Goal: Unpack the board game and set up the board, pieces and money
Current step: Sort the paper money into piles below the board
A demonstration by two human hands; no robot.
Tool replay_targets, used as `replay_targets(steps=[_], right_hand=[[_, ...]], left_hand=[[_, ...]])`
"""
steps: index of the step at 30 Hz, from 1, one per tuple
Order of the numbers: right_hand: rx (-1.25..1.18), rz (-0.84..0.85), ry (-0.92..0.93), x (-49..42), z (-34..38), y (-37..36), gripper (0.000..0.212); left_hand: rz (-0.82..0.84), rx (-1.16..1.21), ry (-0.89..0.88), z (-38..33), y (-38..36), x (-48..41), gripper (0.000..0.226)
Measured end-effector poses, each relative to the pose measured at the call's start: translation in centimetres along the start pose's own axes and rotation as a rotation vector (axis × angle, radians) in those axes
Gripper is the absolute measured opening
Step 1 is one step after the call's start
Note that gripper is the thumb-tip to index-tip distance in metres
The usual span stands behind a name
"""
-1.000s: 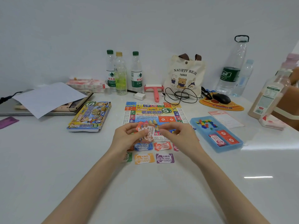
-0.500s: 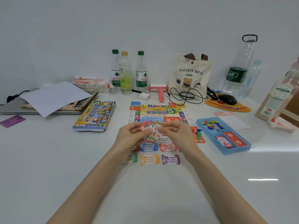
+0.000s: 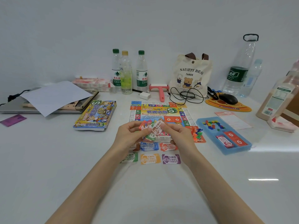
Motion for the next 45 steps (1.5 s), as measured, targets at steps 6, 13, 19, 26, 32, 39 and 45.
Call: replay_targets(steps=[6, 13, 19, 26, 32, 39, 45], right_hand=[[0.227, 0.033, 0.142, 0.2, 0.3, 0.3, 0.016], [0.391, 0.098, 0.302, 0.4, 0.7, -0.2, 0.010], [0.430, 0.070, 0.249, 0.1, 0.7, -0.8, 0.002], [0.422, 0.188, 0.095, -0.1, 0.0, -3.6, 0.008], [0.568, 0.219, 0.026, -0.3, -1.0, -5.9, 0.013], [0.775, 0.197, 0.089, -0.3, -1.8, -6.6, 0.015], [0.918, 0.211, 0.232, -0.2, -2.6, -6.8, 0.016]], left_hand=[[-0.075, -0.039, -0.041, -0.1, 0.7, -0.2, 0.031], [-0.058, -0.167, -0.091, -0.7, 1.8, -0.2, 0.030], [-0.135, -0.145, -0.092, -0.4, 3.3, -1.0, 0.032], [-0.318, 0.039, -0.034, 0.2, 6.0, -1.8, 0.030], [-0.309, 0.152, -0.010, 1.0, 7.0, -2.4, 0.033], [-0.298, 0.165, 0.007, 0.8, 6.6, -2.3, 0.034], [-0.291, 0.150, -0.008, 0.5, 6.2, -2.0, 0.023]])
Point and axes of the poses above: each hand's wrist, its own x-axis away from the middle knuckle, its own y-axis out of the back of the hand, z = x × y, the point moved 1 cm from there along -x, towards the middle knuckle, and after that the axes turned 10 degrees about -x, right-handed, at the moved point
